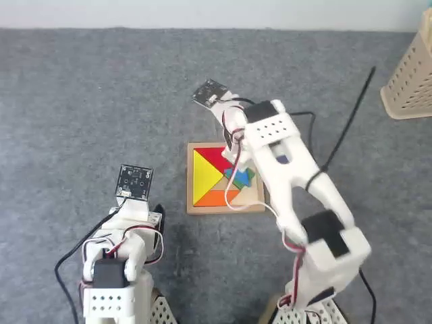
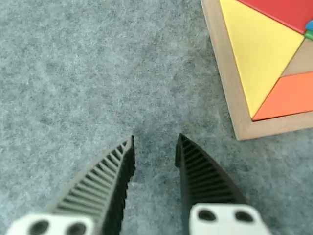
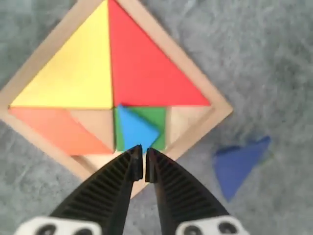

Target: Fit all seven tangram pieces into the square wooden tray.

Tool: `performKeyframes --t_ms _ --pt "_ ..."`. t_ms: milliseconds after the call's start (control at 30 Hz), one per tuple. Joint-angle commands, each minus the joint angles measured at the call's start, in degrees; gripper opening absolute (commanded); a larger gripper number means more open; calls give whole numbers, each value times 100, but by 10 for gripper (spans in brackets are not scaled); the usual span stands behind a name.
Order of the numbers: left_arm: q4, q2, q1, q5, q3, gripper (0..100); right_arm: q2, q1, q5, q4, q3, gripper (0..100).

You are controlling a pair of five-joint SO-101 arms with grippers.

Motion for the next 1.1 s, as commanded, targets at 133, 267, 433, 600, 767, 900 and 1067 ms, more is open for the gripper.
performKeyframes --t_ms 133,267,433,600,767,900,1067 --pt "26 -88 0 44 -31 133 -1385 31 -105 -1807 2585 6" --pt "26 -88 0 44 -31 133 -1701 40 -105 -1930 3015 6" --pt "26 -88 0 44 -31 133 -1736 31 -105 -1956 3051 6" --pt "26 -88 0 44 -31 133 -1393 31 -220 -2281 3015 6" --pt "26 -88 0 44 -31 133 -892 31 -378 -2607 2690 6" --pt "26 -88 0 44 -31 133 -400 31 -378 -2563 2163 6" --pt "26 -88 0 44 -31 133 -523 66 -431 -2308 2040 6"
